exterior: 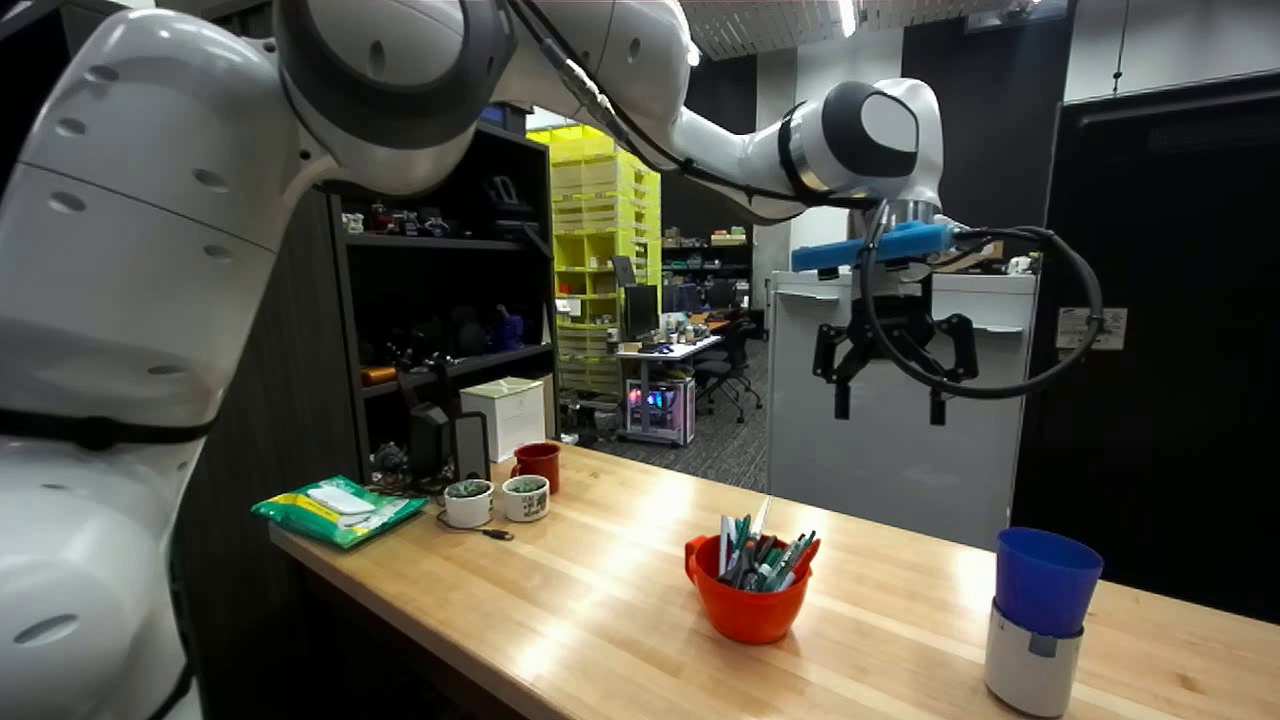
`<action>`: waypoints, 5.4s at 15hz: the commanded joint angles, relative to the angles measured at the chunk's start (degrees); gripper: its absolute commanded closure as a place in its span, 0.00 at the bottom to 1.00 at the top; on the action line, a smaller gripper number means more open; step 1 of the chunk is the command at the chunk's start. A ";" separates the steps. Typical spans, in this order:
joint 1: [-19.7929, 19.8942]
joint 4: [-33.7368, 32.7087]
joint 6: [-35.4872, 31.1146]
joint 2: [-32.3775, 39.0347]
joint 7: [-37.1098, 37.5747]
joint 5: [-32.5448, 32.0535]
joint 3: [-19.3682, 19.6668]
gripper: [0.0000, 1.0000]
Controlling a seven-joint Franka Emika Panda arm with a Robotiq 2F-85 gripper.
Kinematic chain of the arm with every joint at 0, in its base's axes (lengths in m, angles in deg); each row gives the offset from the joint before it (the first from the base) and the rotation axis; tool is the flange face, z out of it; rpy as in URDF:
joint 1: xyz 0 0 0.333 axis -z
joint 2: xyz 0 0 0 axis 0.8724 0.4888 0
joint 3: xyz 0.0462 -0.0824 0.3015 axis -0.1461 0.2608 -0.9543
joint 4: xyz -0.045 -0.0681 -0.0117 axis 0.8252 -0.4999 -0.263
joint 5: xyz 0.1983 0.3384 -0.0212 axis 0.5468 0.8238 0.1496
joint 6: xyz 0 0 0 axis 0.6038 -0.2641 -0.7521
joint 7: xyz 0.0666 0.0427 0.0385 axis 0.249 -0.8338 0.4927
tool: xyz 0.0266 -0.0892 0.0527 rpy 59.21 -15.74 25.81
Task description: Remove the blue cup from the white cup
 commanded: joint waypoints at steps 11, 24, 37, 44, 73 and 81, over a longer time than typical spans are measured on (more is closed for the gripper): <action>2.21 -8.48 1.82 6.23 -2.08 -0.99 -0.68 0.00; 7.21 -23.27 5.65 19.53 -10.40 -0.87 -1.48 0.00; 9.57 -35.95 15.15 28.78 -11.21 -0.96 -3.01 0.00; 10.58 -42.04 16.63 33.97 -11.13 -0.77 -3.34 0.00; 11.43 -56.70 19.22 40.31 -11.12 -1.68 -2.81 0.99; 9.45 -55.48 23.05 34.82 -12.12 -1.79 -3.11 0.99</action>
